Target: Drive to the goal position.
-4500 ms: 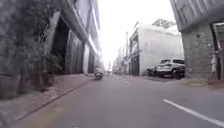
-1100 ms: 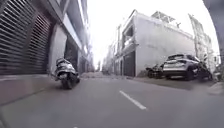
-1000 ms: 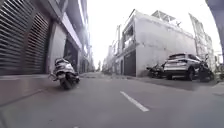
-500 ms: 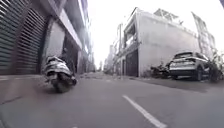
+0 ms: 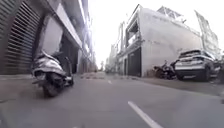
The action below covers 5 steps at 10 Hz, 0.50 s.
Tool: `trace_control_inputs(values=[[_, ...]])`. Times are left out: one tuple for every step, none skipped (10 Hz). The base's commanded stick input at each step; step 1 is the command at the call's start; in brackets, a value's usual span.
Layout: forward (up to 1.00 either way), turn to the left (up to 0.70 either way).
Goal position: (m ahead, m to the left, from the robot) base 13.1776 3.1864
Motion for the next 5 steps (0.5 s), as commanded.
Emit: trace_control_inputs(values=[[1.00,0.00],[1.00,0.00],[1.00,0.00],[1.00,0.00],[1.00,0.00]])
